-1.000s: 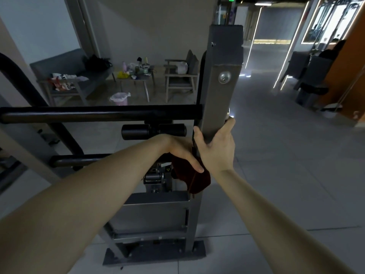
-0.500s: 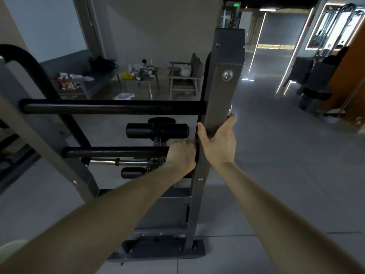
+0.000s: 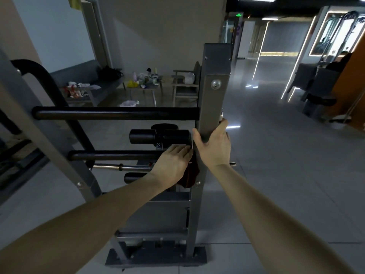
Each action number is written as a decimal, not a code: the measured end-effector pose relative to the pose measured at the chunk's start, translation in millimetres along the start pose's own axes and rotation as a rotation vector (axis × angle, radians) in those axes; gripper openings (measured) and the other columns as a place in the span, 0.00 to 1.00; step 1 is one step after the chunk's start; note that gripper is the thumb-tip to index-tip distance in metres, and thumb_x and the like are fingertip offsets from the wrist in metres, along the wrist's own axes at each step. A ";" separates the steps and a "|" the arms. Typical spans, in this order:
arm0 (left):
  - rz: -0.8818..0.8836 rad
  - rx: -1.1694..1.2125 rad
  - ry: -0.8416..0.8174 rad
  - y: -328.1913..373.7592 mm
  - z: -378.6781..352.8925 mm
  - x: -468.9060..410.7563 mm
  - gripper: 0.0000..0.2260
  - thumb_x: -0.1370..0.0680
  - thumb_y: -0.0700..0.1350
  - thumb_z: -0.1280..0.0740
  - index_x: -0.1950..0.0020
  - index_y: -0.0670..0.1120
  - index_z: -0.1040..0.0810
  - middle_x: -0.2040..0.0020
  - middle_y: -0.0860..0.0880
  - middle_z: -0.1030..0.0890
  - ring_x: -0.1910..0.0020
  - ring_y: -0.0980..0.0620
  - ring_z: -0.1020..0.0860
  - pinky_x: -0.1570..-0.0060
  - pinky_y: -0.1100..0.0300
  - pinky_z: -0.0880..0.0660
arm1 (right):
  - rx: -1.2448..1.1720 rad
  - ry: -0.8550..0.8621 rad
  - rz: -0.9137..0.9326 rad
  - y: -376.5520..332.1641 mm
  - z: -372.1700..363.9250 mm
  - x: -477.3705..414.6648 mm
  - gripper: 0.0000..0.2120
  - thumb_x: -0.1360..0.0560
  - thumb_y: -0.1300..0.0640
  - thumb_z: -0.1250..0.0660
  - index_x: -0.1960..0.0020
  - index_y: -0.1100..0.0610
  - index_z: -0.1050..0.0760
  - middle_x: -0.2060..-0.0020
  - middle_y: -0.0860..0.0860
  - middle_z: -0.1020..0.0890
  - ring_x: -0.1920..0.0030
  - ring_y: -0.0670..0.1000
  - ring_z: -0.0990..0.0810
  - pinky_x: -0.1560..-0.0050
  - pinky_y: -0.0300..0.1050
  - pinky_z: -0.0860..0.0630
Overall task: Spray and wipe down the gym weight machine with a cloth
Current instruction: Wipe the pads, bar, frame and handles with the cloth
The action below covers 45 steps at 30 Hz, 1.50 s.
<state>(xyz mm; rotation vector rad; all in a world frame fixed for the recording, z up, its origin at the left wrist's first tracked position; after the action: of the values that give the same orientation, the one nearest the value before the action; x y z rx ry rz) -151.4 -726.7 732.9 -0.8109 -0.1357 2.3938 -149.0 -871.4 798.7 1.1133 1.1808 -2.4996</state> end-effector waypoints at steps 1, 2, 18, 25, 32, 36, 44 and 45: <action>0.095 0.116 0.053 -1.6 11.5 2.3 0.14 0.22 0.45 0.29 0.36 0.44 0.18 0.42 0.45 0.15 0.44 0.48 0.16 0.42 0.55 0.21 | -0.008 -0.010 0.000 0.3 -0.6 0.4 0.27 0.25 0.41 0.29 0.39 0.55 0.39 0.43 0.54 0.20 0.46 0.55 0.19 0.47 0.49 0.21; 0.219 0.237 0.092 -3.6 23.0 3.5 0.10 0.20 0.47 0.31 0.40 0.47 0.17 0.47 0.49 0.14 0.51 0.52 0.16 0.51 0.60 0.21 | -0.021 -0.023 -0.013 0.4 -1.2 -0.2 0.27 0.25 0.41 0.29 0.40 0.53 0.40 0.44 0.53 0.21 0.47 0.54 0.20 0.50 0.47 0.22; 1.352 1.765 -0.192 53.1 59.9 -42.0 0.12 0.28 0.39 0.29 0.44 0.42 0.19 0.44 0.38 0.17 0.45 0.39 0.18 0.43 0.43 0.20 | -0.897 -0.502 -1.147 33.6 25.1 44.2 0.17 0.19 0.54 0.33 0.34 0.62 0.27 0.46 0.64 0.16 0.52 0.64 0.14 0.62 0.54 0.17; 1.092 1.555 0.094 10.9 100.6 -44.1 0.19 0.29 0.48 0.21 0.43 0.43 0.19 0.52 0.46 0.14 0.54 0.51 0.15 0.55 0.57 0.17 | -0.446 -0.204 -0.514 -19.8 56.0 -2.2 0.12 0.22 0.49 0.28 0.50 0.59 0.18 0.59 0.54 0.14 0.59 0.52 0.14 0.65 0.44 0.19; 0.950 0.951 0.007 -63.3 82.2 26.7 0.09 0.25 0.51 0.24 0.51 0.48 0.17 0.57 0.51 0.15 0.55 0.50 0.17 0.53 0.54 0.20 | 0.284 -0.128 0.352 -45.8 11.6 34.3 0.13 0.30 0.55 0.24 0.50 0.59 0.23 0.49 0.54 0.25 0.52 0.54 0.23 0.60 0.48 0.21; 1.003 0.708 -0.122 -101.0 81.6 81.2 0.11 0.24 0.50 0.26 0.44 0.48 0.18 0.50 0.53 0.17 0.49 0.53 0.19 0.44 0.54 0.22 | 0.540 -0.325 0.551 -32.8 -51.5 49.6 0.20 0.31 0.65 0.28 0.40 0.61 0.23 0.44 0.57 0.21 0.43 0.58 0.23 0.38 0.53 0.24; 1.330 0.609 0.021 -173.3 88.3 188.2 0.06 0.24 0.47 0.26 0.61 0.53 0.18 0.64 0.52 0.18 0.59 0.48 0.18 0.59 0.58 0.26 | 0.302 -0.301 0.082 -38.9 -105.0 40.4 0.09 0.25 0.65 0.38 0.46 0.64 0.24 0.54 0.59 0.19 0.50 0.61 0.21 0.54 0.53 0.22; 1.419 0.636 0.109 -182.9 89.9 201.0 0.06 0.24 0.47 0.26 0.61 0.51 0.18 0.64 0.49 0.18 0.58 0.44 0.18 0.60 0.57 0.25 | 0.263 -0.289 0.089 -47.8 -109.8 44.7 0.11 0.25 0.66 0.38 0.45 0.64 0.24 0.53 0.59 0.19 0.50 0.60 0.21 0.53 0.53 0.23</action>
<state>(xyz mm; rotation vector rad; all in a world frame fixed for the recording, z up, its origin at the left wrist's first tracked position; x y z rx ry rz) -237.5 -454.3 751.4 -0.7996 1.6624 3.2019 -139.9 -752.9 751.6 0.7962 0.7289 -2.6842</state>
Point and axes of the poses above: each hand's wrist, its own x-axis away from the middle knuckle, its own z-axis out of the back of the hand, y = z × x, the point moved 4 cm from there along -x, towards the middle knuckle
